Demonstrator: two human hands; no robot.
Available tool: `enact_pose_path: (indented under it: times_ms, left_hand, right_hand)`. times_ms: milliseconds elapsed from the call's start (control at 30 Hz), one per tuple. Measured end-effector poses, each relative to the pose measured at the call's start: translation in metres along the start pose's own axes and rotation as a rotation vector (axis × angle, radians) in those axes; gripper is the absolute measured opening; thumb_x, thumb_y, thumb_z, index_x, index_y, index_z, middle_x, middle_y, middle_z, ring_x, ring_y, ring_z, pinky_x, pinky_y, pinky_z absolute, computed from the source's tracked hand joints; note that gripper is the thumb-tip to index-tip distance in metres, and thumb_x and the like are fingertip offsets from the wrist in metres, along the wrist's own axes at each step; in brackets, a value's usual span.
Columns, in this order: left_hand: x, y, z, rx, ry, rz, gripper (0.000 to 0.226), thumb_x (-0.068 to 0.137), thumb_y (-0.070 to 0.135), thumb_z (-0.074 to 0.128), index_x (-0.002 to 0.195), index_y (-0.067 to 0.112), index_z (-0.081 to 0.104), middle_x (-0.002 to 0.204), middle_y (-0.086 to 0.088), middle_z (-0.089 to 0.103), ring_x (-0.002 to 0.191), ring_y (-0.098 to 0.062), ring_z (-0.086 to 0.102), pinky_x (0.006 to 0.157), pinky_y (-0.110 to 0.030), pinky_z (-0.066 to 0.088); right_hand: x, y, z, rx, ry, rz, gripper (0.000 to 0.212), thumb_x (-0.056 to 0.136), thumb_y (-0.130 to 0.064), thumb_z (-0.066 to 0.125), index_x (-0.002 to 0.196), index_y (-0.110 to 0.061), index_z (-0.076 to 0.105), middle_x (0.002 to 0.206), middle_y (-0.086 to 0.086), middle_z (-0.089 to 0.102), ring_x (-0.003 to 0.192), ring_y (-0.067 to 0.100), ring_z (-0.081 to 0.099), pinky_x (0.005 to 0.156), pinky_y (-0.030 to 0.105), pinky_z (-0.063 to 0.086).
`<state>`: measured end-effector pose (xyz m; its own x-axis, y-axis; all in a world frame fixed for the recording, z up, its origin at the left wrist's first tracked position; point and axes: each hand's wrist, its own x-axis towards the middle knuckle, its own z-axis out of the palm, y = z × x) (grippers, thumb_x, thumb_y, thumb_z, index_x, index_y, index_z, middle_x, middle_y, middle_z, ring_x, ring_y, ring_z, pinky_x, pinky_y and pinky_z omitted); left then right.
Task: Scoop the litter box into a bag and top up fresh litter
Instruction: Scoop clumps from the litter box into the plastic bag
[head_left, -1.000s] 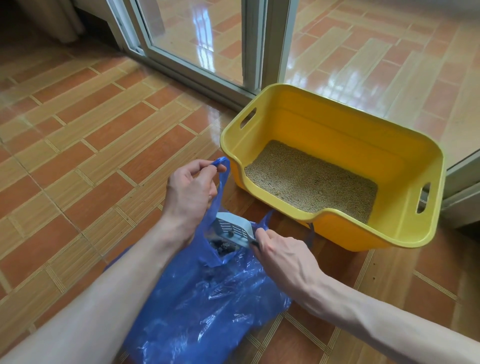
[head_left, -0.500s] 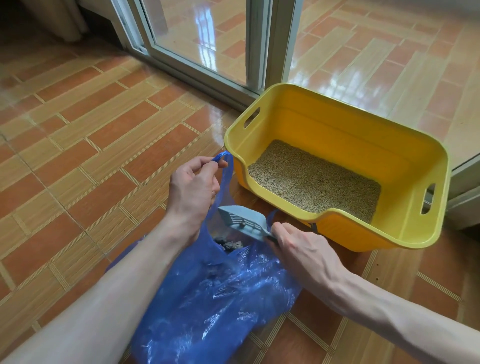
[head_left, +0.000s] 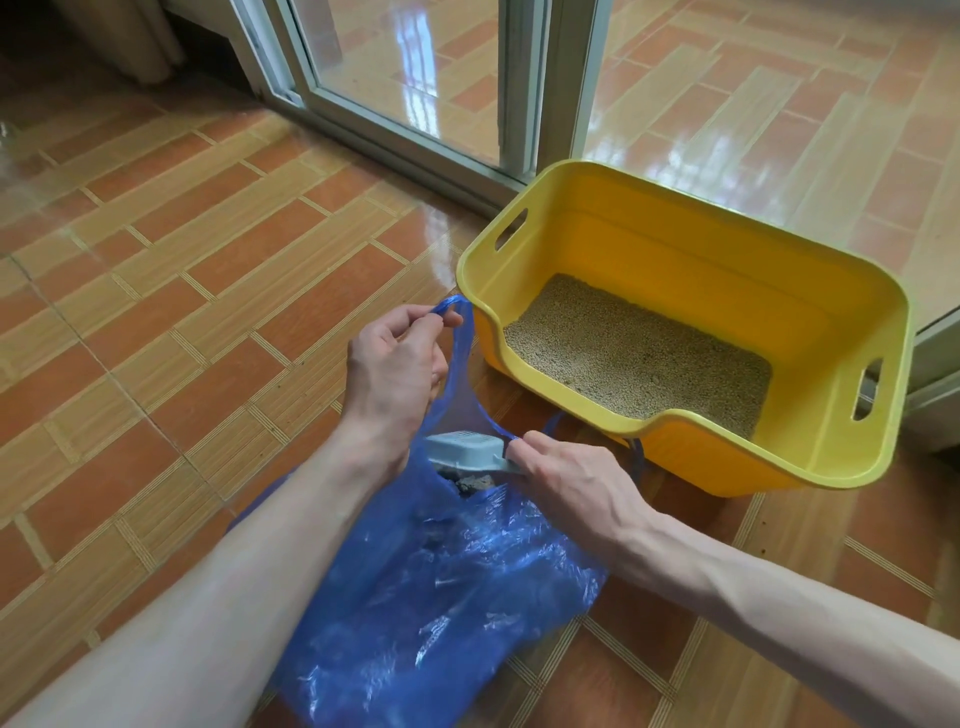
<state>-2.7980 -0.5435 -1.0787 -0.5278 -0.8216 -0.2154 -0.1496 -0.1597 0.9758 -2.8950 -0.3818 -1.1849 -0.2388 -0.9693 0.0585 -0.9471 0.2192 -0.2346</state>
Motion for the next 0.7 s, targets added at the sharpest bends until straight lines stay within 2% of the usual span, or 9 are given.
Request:
enact_pose_path:
  times_ms: [67,133,200,333,467,567,633,700]
  left_hand:
    - [0.000,0.000,0.000,0.001,0.003,0.001,0.021,0.103,0.012,0.050,0.096,0.009,0.069,0.048,0.003,0.032,0.039,-0.009,0.022,0.038,-0.018,0.020]
    - [-0.001,0.000,-0.001,0.002,0.002,0.002,0.021,0.104,0.012,0.050,0.097,0.009,0.069,0.049,0.003,0.032,0.039,-0.009,0.023,0.038,-0.018,0.021]
    - [-0.001,0.000,-0.001,0.000,-0.001,0.000,0.021,0.104,0.013,0.050,0.097,0.009,0.070,0.049,0.003,0.033,0.039,-0.008,0.023,0.038,-0.018,0.021]
    - [-0.001,0.000,-0.002,-0.001,-0.007,-0.001,0.022,0.104,0.013,0.050,0.096,0.010,0.070,0.048,0.004,0.033,0.039,-0.008,0.023,0.038,-0.018,0.022]
    - [0.000,0.000,-0.003,-0.011,-0.010,0.000,0.021,0.104,0.013,0.050,0.096,0.010,0.070,0.047,0.005,0.034,0.038,-0.008,0.023,0.037,-0.018,0.021]
    - [0.001,-0.001,-0.003,-0.010,-0.006,0.001,0.021,0.104,0.013,0.050,0.097,0.009,0.070,0.047,0.004,0.034,0.038,-0.009,0.023,0.038,-0.018,0.021]
    - [0.001,-0.002,-0.003,0.008,0.001,0.005,0.022,0.104,0.014,0.050,0.097,0.010,0.071,0.048,0.004,0.034,0.039,-0.009,0.024,0.038,-0.019,0.021]
    - [0.001,-0.002,-0.002,0.026,0.010,0.010,0.022,0.103,0.015,0.051,0.096,0.011,0.072,0.048,0.004,0.035,0.038,-0.009,0.025,0.039,-0.019,0.022]
  right_hand:
    - [0.000,0.001,0.004,0.127,-0.042,0.078,0.021,0.101,-0.039,0.055,0.094,-0.019,0.053,0.088,-0.004,0.058,0.070,0.025,0.059,0.055,0.038,0.049]
    - [-0.002,0.001,0.005,0.269,-0.030,0.146,0.025,0.101,-0.042,0.055,0.092,-0.019,0.056,0.085,-0.006,0.061,0.074,0.021,0.056,0.060,0.037,0.045]
    - [-0.005,0.001,0.007,0.363,-0.015,0.195,0.026,0.099,-0.041,0.059,0.087,-0.019,0.058,0.077,-0.005,0.062,0.067,0.018,0.053,0.058,0.036,0.042]
    - [-0.013,0.003,-0.001,0.460,-0.055,0.285,0.028,0.097,-0.042,0.061,0.081,-0.019,0.059,0.063,-0.004,0.059,0.055,0.014,0.052,0.054,0.036,0.045]
    - [-0.022,0.003,-0.034,0.521,-0.036,0.330,0.023,0.094,-0.045,0.067,0.084,-0.024,0.063,0.065,-0.007,0.064,0.052,0.008,0.053,0.046,0.020,0.039]
    - [-0.028,0.006,-0.076,0.553,-0.040,0.339,0.020,0.089,-0.044,0.073,0.092,-0.025,0.065,0.070,-0.012,0.067,0.057,0.001,0.058,0.047,0.014,0.040]
    - [-0.029,0.012,-0.105,0.568,-0.056,0.326,0.020,0.090,-0.042,0.072,0.097,-0.027,0.062,0.074,-0.014,0.070,0.057,-0.002,0.060,0.047,0.014,0.043]
    - [-0.028,0.024,-0.130,0.513,-0.020,0.315,0.018,0.092,-0.044,0.067,0.099,-0.030,0.058,0.075,-0.011,0.071,0.057,0.000,0.061,0.047,0.020,0.049]
